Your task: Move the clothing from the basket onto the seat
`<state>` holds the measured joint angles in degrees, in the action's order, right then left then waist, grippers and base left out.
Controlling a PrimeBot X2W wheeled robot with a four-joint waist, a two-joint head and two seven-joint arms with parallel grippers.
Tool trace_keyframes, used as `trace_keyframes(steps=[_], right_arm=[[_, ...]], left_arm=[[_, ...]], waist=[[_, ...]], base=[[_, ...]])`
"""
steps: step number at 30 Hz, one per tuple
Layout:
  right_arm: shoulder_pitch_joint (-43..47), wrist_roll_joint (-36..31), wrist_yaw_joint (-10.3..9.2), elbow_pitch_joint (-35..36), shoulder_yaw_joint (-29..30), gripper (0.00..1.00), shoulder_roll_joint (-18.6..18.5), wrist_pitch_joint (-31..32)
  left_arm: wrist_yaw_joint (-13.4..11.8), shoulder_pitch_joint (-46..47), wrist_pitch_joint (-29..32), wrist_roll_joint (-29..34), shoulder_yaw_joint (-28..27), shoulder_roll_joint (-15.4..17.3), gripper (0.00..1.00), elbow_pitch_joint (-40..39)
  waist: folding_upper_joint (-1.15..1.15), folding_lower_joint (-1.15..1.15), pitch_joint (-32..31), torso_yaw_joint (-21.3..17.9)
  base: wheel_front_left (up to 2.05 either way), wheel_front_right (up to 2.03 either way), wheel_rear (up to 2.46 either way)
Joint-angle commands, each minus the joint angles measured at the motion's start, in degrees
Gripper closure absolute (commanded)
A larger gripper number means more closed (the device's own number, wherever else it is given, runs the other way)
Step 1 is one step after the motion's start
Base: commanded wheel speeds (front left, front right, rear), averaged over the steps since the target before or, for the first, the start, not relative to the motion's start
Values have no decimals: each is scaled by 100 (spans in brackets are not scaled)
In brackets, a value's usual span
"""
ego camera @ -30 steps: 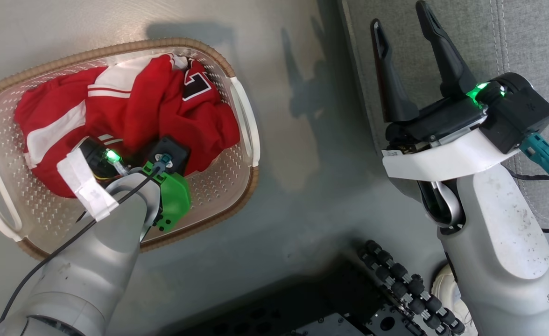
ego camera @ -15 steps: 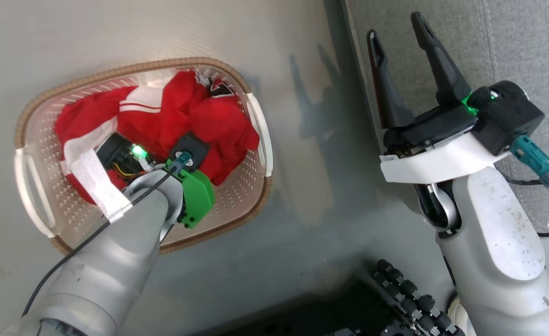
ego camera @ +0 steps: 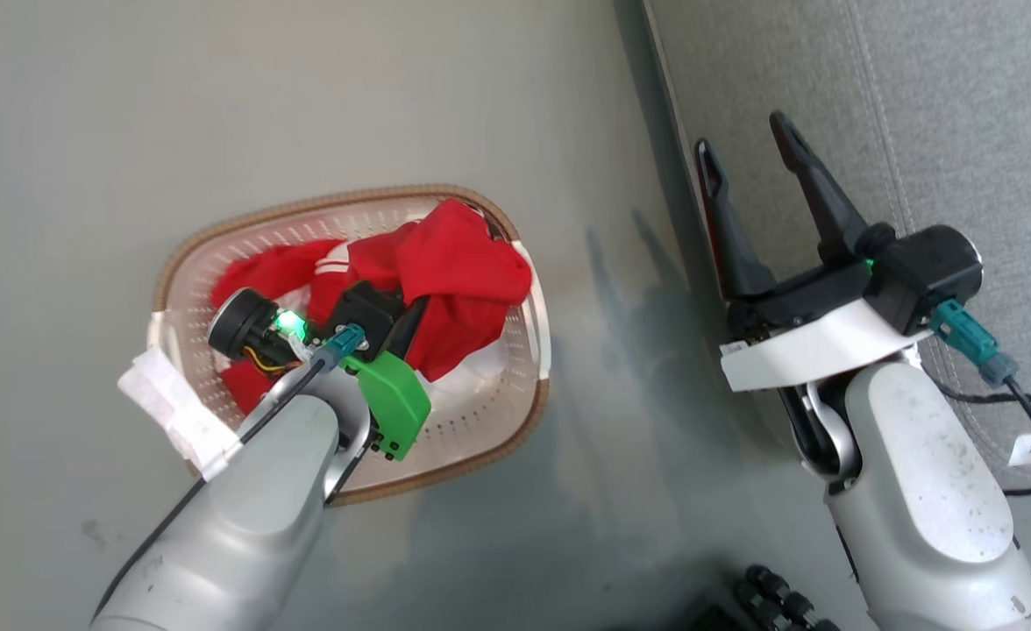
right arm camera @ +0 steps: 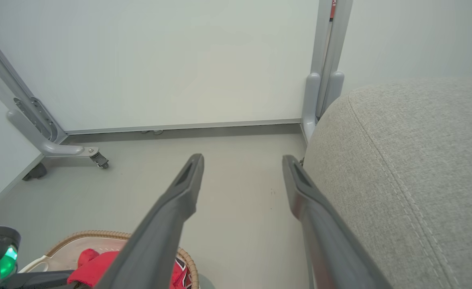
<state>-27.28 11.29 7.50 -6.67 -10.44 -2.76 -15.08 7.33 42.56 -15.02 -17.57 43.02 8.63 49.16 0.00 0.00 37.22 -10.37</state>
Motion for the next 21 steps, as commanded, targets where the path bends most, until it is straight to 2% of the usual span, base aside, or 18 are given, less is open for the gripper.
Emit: trace_keyframes(steps=[1,9,21], right_arm=[[150,-39,-2,-43,27,0,-23,-14],[497,-83,-2,-211,173,0,-24,-14],[988,-38,-2,-353,334,0,-23,-14]], left_arm=[[24,-171,-22,-10,-100,23,100,-144],[21,-699,-23,96,-719,-60,100,-1011],[23,-1226,-23,180,-1495,-203,100,-2408]], waist=[[0,0,-558,354],[0,0,-1191,613],[0,0,-1984,771]], base=[[0,0,0],[0,0,0],[0,0,0]])
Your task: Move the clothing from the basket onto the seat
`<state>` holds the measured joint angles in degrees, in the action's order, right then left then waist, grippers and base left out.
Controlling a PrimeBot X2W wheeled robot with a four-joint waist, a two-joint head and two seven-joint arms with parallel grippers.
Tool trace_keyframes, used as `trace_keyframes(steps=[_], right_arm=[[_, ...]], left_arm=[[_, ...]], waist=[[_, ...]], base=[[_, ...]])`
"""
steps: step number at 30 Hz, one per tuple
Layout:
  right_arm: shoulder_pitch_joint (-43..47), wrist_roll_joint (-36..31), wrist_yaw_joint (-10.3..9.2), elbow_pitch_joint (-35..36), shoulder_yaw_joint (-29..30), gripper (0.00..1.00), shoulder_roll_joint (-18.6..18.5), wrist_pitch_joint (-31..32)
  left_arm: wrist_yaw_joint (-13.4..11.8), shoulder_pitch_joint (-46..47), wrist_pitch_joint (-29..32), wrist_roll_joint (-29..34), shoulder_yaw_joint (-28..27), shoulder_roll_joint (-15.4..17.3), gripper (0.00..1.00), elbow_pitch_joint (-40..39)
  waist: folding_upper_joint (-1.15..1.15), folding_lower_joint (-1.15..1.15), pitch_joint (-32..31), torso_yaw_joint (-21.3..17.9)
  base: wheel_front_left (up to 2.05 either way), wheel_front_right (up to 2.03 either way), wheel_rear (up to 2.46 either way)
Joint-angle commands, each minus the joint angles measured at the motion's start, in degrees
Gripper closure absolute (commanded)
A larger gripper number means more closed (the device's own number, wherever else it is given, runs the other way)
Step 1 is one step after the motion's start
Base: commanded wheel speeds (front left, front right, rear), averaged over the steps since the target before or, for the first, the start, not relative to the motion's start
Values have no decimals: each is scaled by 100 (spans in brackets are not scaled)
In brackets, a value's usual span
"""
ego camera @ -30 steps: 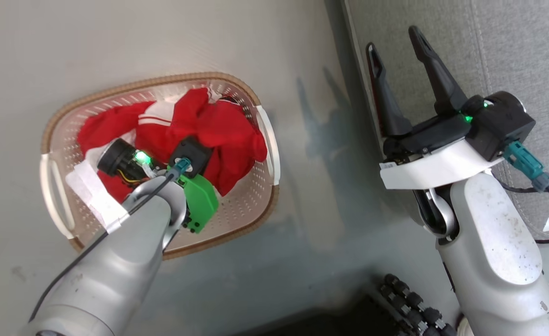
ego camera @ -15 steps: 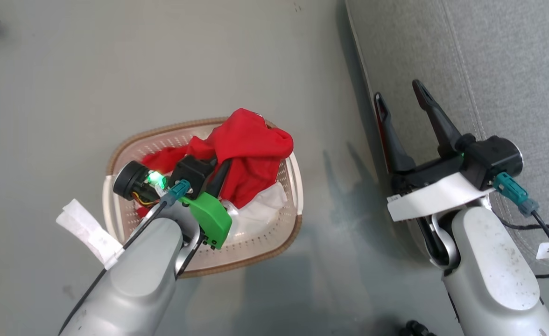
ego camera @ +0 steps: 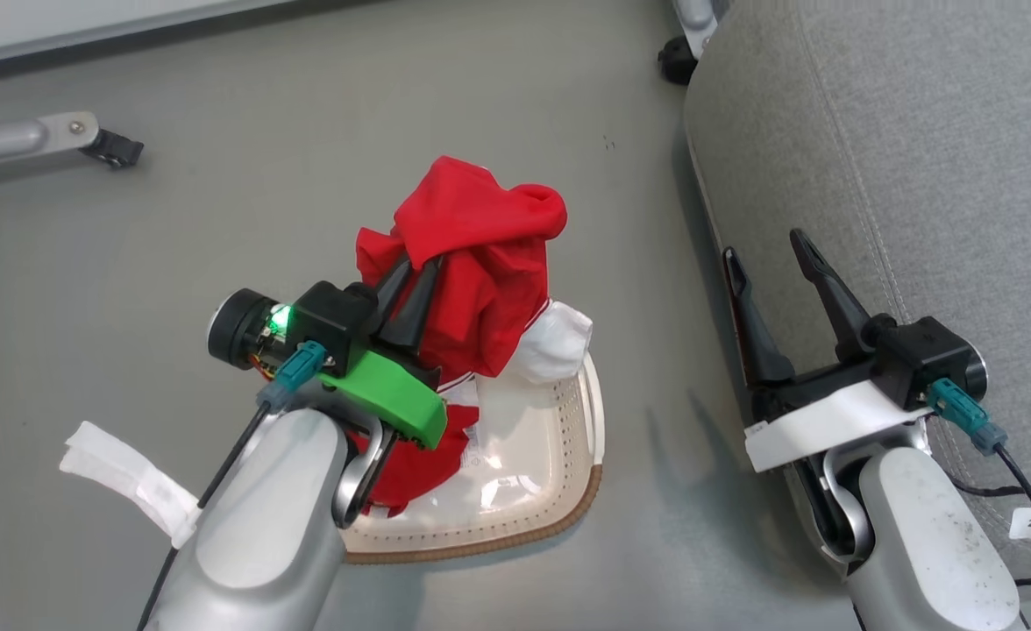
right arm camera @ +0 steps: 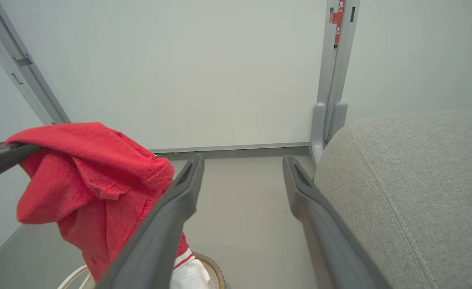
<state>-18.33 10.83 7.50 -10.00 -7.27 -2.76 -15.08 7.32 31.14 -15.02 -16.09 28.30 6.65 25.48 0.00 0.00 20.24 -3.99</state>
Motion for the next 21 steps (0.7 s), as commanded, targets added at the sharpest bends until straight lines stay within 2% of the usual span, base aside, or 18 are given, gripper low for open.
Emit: trace_keyframes(steps=[1,12,21], right_arm=[[135,14,-2,-23,32,0,-23,-14],[389,127,-2,-42,28,0,-23,-14],[511,240,-2,-94,19,0,-22,-14]], left_arm=[[23,-106,-23,28,-79,-20,100,-164],[24,74,-23,91,-393,-158,100,-1205],[24,243,-23,101,-246,-144,100,-1586]], waist=[[0,0,-344,144],[0,0,-712,126],[0,0,-938,14]], base=[[0,0,0],[0,0,0],[0,0,0]])
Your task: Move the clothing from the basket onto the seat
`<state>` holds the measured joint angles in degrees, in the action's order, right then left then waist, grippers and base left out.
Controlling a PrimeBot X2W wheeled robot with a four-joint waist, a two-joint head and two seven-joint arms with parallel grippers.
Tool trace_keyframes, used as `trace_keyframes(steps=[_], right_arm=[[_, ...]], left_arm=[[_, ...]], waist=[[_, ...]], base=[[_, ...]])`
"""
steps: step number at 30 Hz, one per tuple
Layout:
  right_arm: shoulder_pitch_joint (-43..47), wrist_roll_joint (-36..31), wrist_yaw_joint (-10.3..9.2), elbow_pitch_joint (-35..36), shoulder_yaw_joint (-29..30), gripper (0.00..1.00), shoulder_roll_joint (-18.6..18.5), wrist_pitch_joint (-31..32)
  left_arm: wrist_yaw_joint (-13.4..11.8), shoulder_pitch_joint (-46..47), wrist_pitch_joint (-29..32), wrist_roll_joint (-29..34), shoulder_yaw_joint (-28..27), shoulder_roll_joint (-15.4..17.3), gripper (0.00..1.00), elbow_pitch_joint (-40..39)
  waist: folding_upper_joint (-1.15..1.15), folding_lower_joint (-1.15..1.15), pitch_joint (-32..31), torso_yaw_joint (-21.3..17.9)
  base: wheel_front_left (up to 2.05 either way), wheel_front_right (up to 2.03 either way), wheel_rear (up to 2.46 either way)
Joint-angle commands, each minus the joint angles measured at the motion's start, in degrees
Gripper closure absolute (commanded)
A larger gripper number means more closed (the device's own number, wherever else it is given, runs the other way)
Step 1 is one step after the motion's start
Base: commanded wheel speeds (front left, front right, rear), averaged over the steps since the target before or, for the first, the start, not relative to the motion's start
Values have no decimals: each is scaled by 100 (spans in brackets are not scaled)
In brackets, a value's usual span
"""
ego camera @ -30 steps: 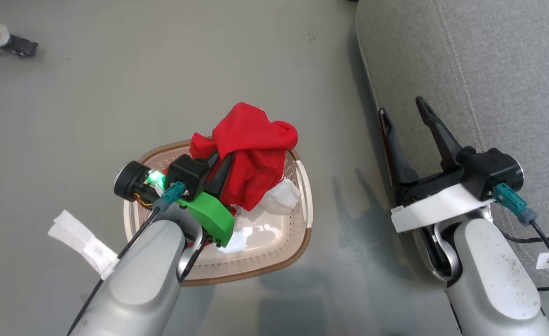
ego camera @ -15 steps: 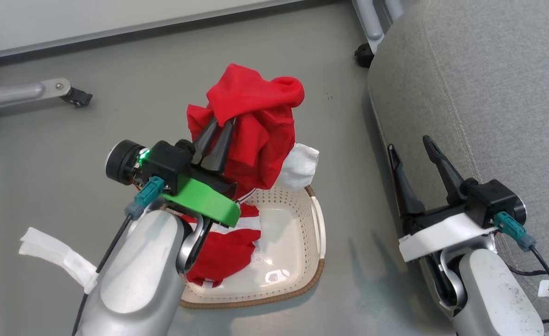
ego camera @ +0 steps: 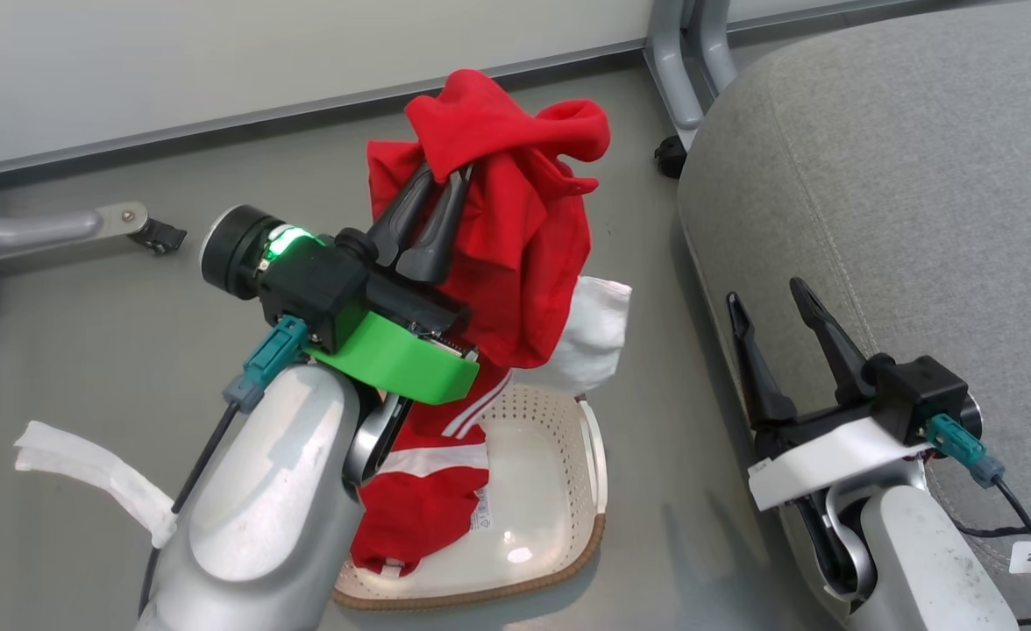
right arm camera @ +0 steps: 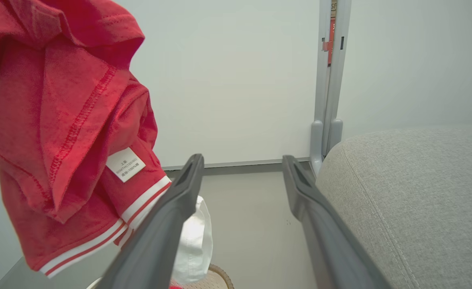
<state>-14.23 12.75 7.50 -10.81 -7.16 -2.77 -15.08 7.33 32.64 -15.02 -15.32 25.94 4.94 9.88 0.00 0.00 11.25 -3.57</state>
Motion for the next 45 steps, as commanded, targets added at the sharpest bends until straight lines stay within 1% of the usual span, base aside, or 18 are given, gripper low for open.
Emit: trace_keyframes(steps=[1,8,13,17,21,28,33,37,41,45], right_arm=[[112,51,-2,-16,9,0,-21,-14],[223,82,-2,-34,45,0,-22,-14],[155,77,-2,28,260,0,-19,-14],[51,10,-2,102,263,0,-20,-14],[-74,-2,-2,184,69,0,-20,-14],[-356,90,-2,256,-542,0,-22,-14],[-499,295,-2,243,-1020,0,-21,-14],[-614,424,-2,148,-1294,0,-22,-14],[-710,567,-2,-3,-1461,0,-22,-13],[-780,715,-2,-139,-1508,0,-22,-14]], left_arm=[[23,119,-23,17,-2,30,100,-39],[23,248,-23,-23,76,30,100,-76],[23,267,-23,-16,123,24,100,-96],[23,272,-23,-30,141,26,100,-103],[23,274,-23,-38,163,16,100,-85],[23,225,-23,-52,248,-25,100,-74],[23,182,-23,-60,302,-58,100,-94],[23,171,-23,-65,372,-94,100,-136],[23,169,-23,-65,482,-128,100,-206],[23,175,-23,-76,594,-149,100,-309]], waist=[[0,0,-55,-35],[0,0,-145,-89],[0,0,-153,-119],[0,0,-161,-126],[0,0,-172,-105],[0,0,-200,-15],[0,0,-229,62],[0,0,-225,123],[0,0,-211,186],[0,0,-200,251]], base=[[0,0,0],[0,0,0],[0,0,0],[0,0,0],[0,0,0],[0,0,0],[0,0,0],[0,0,0],[0,0,0],[0,0,0]])
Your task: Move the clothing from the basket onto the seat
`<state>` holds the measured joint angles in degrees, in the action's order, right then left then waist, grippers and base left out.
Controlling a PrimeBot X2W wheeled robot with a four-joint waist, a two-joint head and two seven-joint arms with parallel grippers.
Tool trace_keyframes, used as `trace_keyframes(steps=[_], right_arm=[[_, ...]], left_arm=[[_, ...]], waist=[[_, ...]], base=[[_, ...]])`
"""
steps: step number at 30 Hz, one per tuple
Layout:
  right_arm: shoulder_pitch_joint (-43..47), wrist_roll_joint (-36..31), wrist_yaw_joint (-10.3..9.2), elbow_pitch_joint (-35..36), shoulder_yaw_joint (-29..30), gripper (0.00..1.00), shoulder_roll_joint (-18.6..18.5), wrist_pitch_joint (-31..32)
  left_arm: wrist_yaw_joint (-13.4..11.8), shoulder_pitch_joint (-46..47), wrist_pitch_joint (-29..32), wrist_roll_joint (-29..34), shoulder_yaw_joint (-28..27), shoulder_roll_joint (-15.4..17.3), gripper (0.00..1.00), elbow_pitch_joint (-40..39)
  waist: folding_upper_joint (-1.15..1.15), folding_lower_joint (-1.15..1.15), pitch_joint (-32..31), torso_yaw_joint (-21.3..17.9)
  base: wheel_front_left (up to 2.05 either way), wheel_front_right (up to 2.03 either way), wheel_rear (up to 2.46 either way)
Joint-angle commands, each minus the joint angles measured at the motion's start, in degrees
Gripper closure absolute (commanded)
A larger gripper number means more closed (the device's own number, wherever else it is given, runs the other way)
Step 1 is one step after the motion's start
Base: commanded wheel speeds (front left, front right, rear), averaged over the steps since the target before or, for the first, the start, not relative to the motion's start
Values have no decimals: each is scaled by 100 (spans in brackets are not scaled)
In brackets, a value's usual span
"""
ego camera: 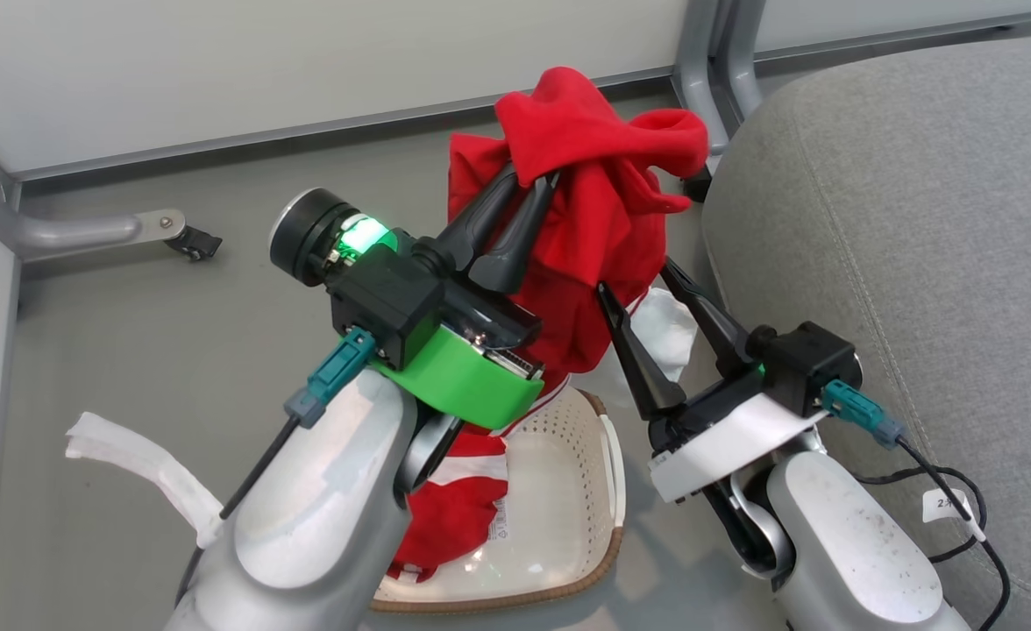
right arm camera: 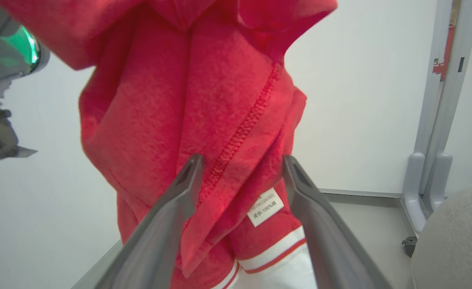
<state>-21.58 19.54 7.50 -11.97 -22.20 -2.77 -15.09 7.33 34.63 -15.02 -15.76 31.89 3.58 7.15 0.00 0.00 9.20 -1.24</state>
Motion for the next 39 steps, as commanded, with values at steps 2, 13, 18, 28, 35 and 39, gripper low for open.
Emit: trace_keyframes(steps=[2,13,18,28,35,39], right_arm=[[-65,91,-2,-72,1,0,-21,-13],[-216,639,-2,-216,-194,0,-21,-13],[-370,801,-2,-177,-362,0,-78,-12],[-523,1034,-2,18,-554,0,-259,-12],[-622,900,-2,-69,-430,61,-258,-13],[-654,852,-2,-118,-400,100,-216,-12]], left_arm=[[23,-22,-23,-25,44,-21,100,-83],[23,7,-23,-45,327,-46,100,-411],[23,87,-23,-72,435,-51,100,-459],[24,165,-24,-115,485,9,100,-380],[24,165,-24,-116,562,-10,100,-474],[24,154,-24,-122,579,-9,100,-425]], waist=[[0,0,8,45],[0,0,19,146],[0,0,52,196],[0,0,78,270],[0,0,111,321],[0,0,134,333]], base=[[0,0,0],[0,0,0],[0,0,0],[0,0,0],[0,0,0],[0,0,0]])
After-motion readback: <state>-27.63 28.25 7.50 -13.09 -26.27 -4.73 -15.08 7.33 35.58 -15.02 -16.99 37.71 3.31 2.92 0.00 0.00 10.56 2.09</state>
